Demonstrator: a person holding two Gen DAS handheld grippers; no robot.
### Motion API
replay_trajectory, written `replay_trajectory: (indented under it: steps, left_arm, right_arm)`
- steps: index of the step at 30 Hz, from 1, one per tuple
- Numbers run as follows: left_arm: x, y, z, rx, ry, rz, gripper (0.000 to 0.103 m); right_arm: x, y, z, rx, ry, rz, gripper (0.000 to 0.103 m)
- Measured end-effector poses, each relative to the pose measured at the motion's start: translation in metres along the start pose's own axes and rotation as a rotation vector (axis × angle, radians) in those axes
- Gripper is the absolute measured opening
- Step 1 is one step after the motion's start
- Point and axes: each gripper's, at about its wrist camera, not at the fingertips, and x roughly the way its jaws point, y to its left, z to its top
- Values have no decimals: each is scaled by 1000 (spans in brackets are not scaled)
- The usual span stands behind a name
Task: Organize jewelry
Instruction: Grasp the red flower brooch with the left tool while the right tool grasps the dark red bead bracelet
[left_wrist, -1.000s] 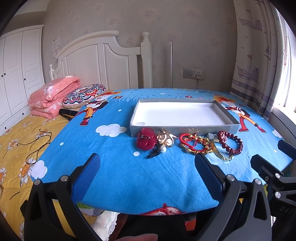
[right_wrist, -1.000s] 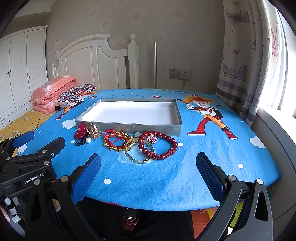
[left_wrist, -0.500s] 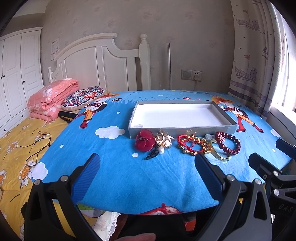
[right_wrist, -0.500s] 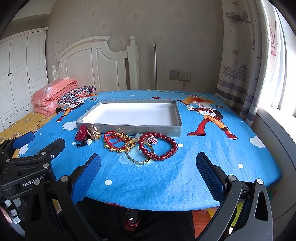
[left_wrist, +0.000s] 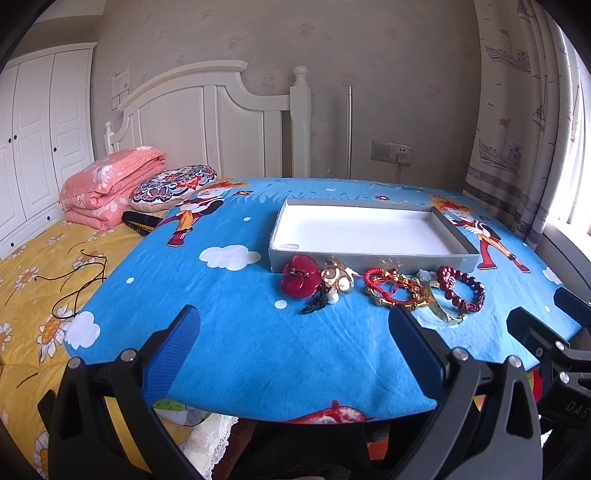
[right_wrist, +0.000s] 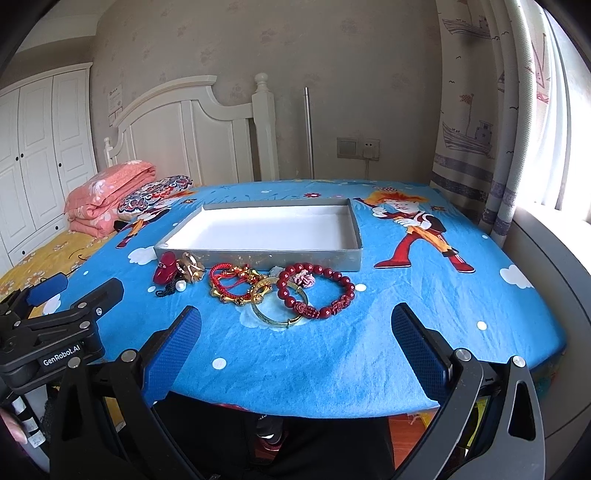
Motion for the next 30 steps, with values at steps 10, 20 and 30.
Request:
replay_trajectory:
  steps: [10, 20, 30]
  left_arm:
    - [4, 14, -4, -60, 19, -8, 99]
    - [52, 22, -1, -57, 99, -34, 99]
    - [92, 15, 17, -45, 99, -26, 99]
  right_arm:
    - [7, 1, -6, -2, 26, 29, 91]
    - [31, -8, 1, 3, 5, -7, 92]
    - [77, -22, 11, 65, 37, -56, 94]
